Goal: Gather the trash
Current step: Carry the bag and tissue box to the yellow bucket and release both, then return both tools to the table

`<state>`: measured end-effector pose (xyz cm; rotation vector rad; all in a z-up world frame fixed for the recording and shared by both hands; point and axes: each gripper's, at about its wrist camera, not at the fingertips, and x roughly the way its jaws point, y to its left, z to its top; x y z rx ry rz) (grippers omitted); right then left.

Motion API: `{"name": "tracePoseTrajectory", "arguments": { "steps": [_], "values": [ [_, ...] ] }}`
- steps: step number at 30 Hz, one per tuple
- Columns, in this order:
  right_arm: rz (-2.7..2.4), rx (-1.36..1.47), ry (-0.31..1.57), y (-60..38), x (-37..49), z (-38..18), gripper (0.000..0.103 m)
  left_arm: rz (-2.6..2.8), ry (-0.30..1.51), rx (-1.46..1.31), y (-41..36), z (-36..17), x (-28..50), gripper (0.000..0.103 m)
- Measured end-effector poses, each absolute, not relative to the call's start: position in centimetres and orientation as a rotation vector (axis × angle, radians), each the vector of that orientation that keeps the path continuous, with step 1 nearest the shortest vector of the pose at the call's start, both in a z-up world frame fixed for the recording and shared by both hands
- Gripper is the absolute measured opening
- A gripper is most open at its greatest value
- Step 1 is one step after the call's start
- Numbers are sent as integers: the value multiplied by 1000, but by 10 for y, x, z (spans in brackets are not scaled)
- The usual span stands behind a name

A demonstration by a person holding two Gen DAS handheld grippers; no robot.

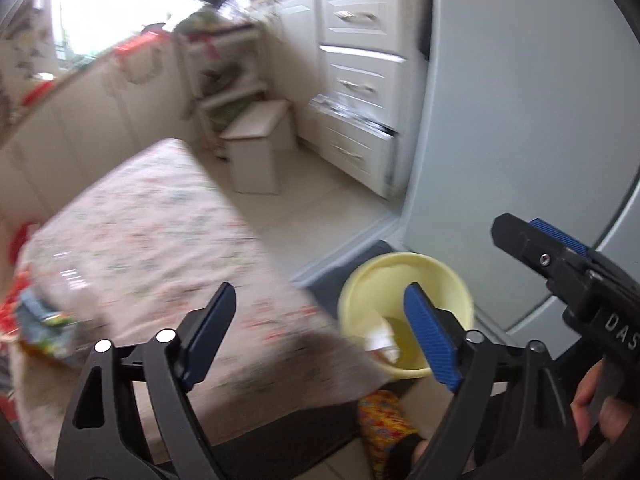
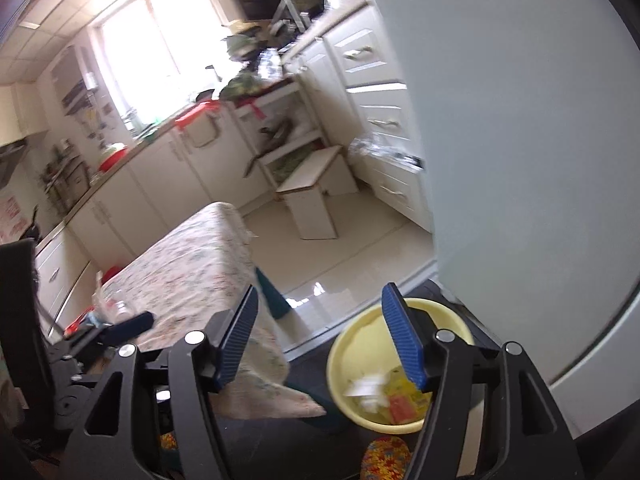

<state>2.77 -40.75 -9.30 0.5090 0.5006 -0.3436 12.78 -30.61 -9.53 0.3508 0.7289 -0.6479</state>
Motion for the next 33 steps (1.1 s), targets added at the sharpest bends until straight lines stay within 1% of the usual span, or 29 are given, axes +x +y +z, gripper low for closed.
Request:
{"name": "tracePoseTrajectory", "arguments": {
  "steps": [4, 6, 8, 17, 22, 33],
  "values": [
    [-263, 456, 495, -379, 40, -85, 65, -536, 676, 326, -256, -77, 125, 87],
    [-214, 414, 490, -360, 46, -80, 68, -478, 656, 318, -231, -70, 123, 88],
    [-171, 382, 486, -344, 50, -76, 69, -422, 632, 305, -205, -64, 122, 90],
    [-33, 230, 495, -279, 70, -73, 73, -248, 614, 192, -122, -60, 132, 92],
    [0, 183, 521, -254, 79, -81, 73, -202, 634, 129, -95, -64, 140, 92],
    [45, 151, 541, -230, 95, -87, 73, -178, 644, 122, -85, -69, 145, 93]
  ]
}}
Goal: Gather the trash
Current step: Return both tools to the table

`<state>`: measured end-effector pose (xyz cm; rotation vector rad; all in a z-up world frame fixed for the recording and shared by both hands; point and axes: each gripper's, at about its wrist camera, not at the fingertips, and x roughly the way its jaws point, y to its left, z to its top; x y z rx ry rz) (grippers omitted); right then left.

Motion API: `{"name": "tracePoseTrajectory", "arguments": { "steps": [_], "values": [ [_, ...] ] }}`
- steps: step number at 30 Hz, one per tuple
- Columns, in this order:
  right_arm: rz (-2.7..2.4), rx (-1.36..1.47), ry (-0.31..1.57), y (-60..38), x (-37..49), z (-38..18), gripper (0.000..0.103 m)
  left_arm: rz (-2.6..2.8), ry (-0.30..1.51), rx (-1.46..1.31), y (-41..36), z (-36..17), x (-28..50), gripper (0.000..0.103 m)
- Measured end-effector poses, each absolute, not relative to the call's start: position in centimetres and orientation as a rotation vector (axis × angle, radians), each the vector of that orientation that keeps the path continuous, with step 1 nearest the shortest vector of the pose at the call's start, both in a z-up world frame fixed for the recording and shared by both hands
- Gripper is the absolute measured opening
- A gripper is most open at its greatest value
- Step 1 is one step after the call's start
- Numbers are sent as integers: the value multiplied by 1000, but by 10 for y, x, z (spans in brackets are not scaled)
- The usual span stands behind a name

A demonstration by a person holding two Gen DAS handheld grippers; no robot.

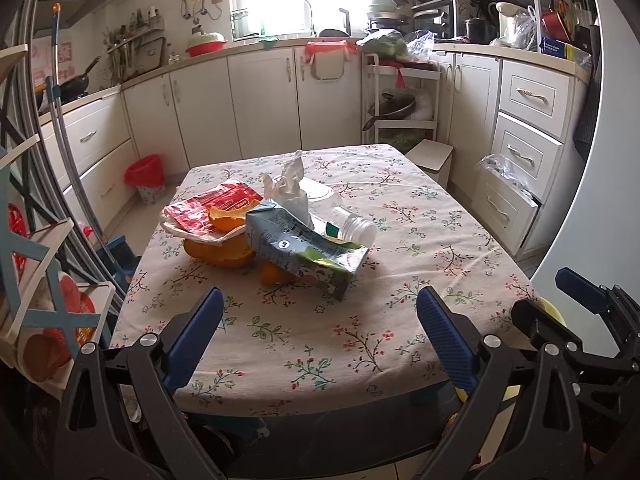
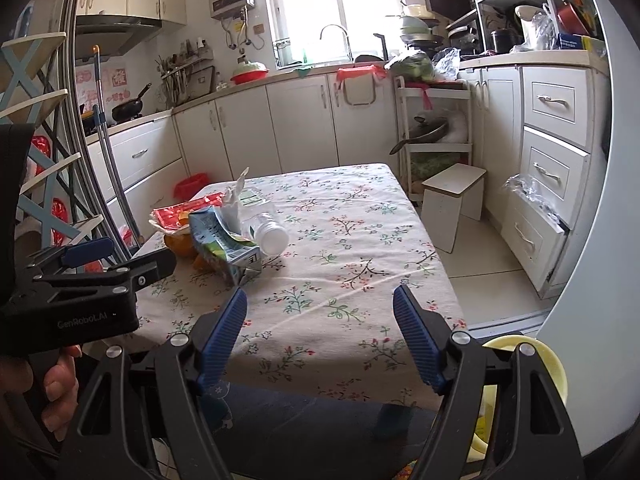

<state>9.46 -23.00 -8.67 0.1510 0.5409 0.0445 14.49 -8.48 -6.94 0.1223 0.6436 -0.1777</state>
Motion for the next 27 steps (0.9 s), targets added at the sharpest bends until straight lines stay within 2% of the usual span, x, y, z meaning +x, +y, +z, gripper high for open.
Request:
{"name": "tracePoseTrajectory", "arguments": {
  "steps": [16, 27],
  "values": [
    [58, 156, 553, -227, 106, -90, 73, -163, 657, 114, -77, -74, 154, 94],
    [85, 148, 558, -217, 119, -90, 73, -16, 728, -47, -15, -80, 182, 94]
  ]
}}
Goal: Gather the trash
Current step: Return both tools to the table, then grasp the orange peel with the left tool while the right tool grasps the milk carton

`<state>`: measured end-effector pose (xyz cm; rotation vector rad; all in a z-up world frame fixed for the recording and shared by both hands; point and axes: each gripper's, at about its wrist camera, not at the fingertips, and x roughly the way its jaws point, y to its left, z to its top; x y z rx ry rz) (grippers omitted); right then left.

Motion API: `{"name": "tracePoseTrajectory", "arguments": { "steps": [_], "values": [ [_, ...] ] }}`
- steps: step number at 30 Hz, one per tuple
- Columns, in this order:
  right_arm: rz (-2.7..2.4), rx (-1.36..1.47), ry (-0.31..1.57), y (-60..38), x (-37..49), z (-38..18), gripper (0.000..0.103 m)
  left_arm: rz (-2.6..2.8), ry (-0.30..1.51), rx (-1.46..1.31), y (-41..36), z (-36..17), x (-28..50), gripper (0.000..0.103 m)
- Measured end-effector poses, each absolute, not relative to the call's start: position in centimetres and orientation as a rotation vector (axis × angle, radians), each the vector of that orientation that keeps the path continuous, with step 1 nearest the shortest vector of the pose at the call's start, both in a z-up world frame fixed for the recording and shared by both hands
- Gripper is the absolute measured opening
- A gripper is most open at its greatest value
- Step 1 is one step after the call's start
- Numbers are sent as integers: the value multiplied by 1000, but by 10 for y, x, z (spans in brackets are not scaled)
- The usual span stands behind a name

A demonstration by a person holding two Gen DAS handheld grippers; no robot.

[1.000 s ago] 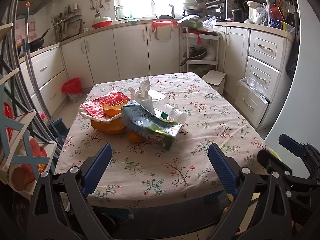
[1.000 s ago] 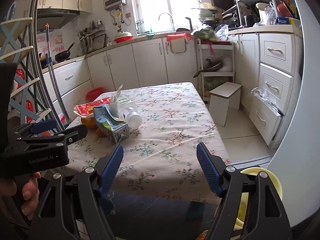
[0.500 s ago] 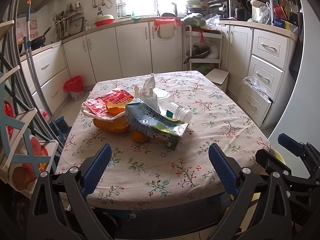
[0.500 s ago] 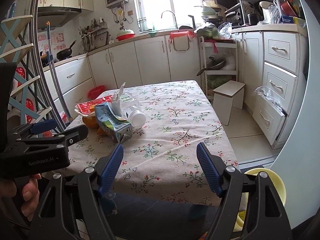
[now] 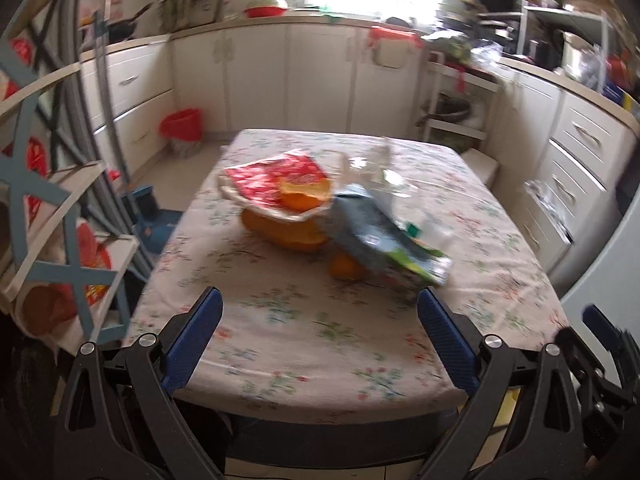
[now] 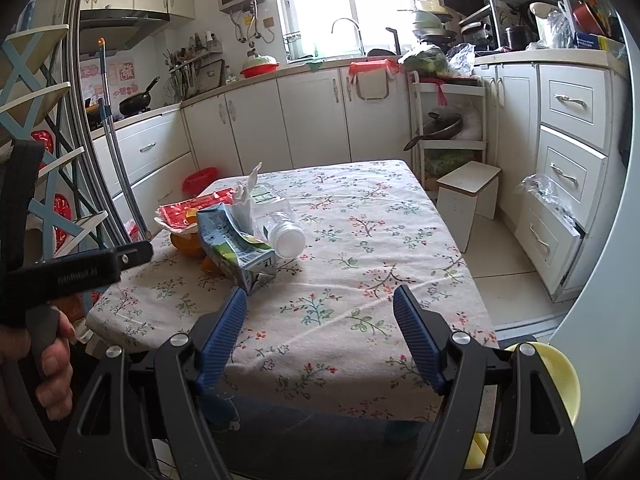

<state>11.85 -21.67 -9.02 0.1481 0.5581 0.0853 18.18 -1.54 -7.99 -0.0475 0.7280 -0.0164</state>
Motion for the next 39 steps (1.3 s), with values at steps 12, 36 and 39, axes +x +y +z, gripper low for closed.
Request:
{"name": "tracePoseTrajectory", "arguments": {
  "steps": [12, 36, 39],
  "values": [
    [130, 146, 577, -201, 140, -94, 75, 61, 736, -141, 30, -69, 233, 94],
    [211, 85, 615, -166, 178, -103, 80, -145, 975, -24, 4, -111, 351, 4],
    [217, 86, 614, -164, 186, -101, 80, -174, 935, -67, 15, -95, 336, 4]
  ]
}}
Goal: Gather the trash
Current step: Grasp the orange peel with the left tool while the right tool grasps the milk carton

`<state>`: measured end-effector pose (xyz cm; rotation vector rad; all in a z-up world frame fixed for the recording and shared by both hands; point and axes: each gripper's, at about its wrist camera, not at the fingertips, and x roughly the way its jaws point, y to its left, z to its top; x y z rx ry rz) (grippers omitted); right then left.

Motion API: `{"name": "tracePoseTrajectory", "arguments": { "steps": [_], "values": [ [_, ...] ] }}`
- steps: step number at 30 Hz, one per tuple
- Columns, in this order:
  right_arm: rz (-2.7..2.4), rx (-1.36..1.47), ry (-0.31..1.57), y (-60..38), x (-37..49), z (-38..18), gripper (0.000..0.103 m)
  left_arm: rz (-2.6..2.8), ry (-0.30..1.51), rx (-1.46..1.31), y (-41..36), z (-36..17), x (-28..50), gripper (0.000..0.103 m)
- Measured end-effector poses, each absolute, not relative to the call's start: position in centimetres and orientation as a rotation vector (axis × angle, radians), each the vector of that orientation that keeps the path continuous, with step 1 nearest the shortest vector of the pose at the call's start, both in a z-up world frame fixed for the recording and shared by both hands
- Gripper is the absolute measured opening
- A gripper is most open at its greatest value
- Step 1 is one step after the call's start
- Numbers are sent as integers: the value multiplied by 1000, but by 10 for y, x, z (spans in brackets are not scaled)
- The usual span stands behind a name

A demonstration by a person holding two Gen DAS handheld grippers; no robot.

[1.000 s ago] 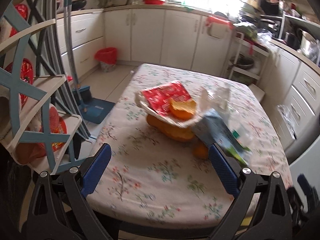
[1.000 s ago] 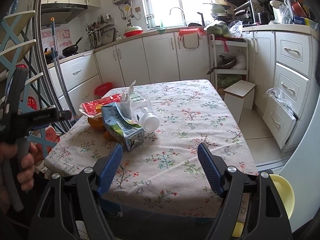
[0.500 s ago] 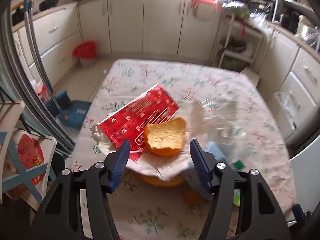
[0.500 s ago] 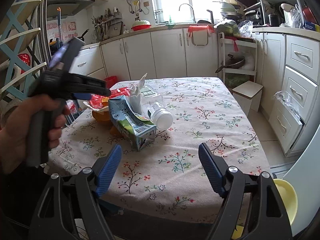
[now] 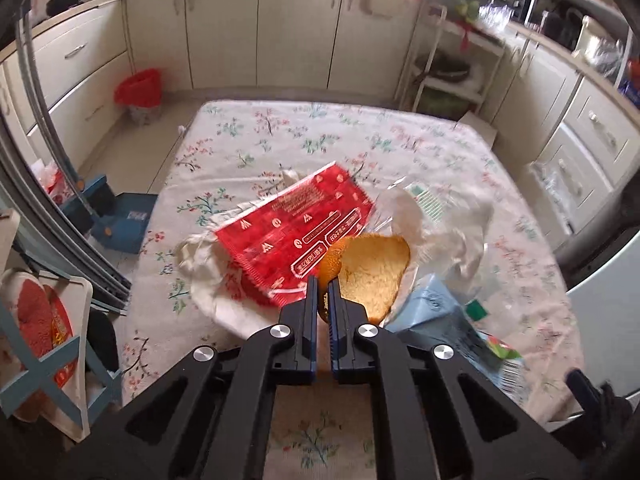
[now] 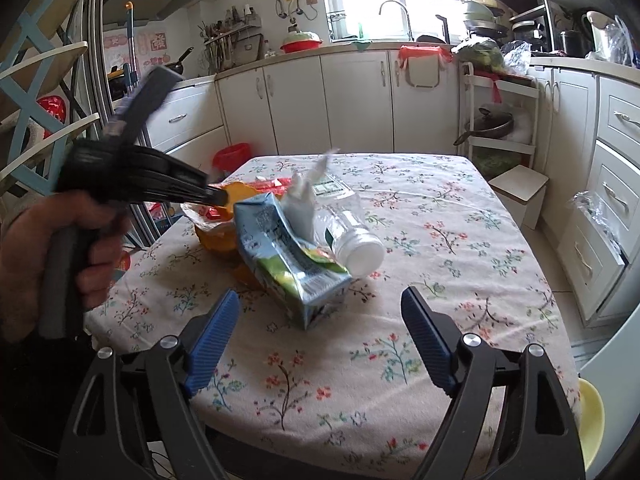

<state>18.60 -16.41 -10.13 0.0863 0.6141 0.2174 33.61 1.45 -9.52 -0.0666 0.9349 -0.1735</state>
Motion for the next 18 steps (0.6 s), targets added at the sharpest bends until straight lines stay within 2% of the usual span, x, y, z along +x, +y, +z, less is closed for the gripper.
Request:
{"name": "tracePoseTrajectory", "arguments": {
  "steps": [9, 18],
  "values": [
    [275, 21, 603, -139, 216, -95, 83, -220, 826, -152, 49, -62, 294, 3],
    [335, -170, 692, -108, 262, -115, 83, -234, 867, -121, 58, -70, 276, 3]
  ]
}}
